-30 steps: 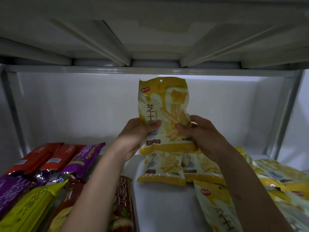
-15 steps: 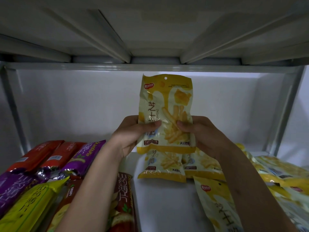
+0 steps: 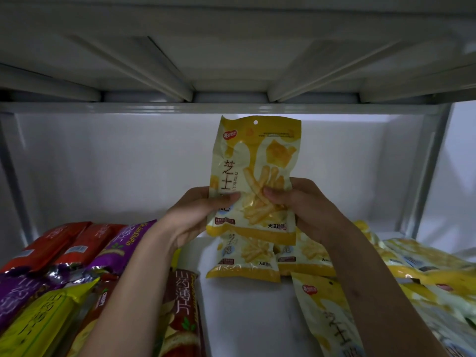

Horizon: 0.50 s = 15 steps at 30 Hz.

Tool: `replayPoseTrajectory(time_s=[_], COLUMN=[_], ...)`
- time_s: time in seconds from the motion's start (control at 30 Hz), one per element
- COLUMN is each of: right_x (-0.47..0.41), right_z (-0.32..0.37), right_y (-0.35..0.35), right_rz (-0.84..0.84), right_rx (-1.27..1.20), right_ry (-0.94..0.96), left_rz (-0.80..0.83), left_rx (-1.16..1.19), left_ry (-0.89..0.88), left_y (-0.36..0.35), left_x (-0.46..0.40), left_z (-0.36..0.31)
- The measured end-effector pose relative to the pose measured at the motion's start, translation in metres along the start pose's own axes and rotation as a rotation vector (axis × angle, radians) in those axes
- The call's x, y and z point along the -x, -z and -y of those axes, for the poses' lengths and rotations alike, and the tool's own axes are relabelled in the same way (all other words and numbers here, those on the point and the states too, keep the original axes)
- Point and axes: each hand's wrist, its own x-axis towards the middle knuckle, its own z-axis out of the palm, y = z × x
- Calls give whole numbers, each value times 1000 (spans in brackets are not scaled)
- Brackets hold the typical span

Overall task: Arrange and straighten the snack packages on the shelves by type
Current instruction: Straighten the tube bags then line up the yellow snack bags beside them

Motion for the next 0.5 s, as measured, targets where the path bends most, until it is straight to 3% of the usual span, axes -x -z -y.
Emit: replayPoseTrajectory(time_s=[0.2,0.37,0.5], right_x=[-3,-1,-3], right_z=[-3,-1,-4], right_y=[2,0,-1], right_rz=[46,99,2], right_rx=[-7,22,65], right_ry=[-5,-33,-18], left_rz=[-3,-69,-62], left_rx=[-170,-32,0], left_ry=[-19,-28,-26], left_y=[3,-3,-6], left_x=[2,3,2], left_z=[-1,-4,-6])
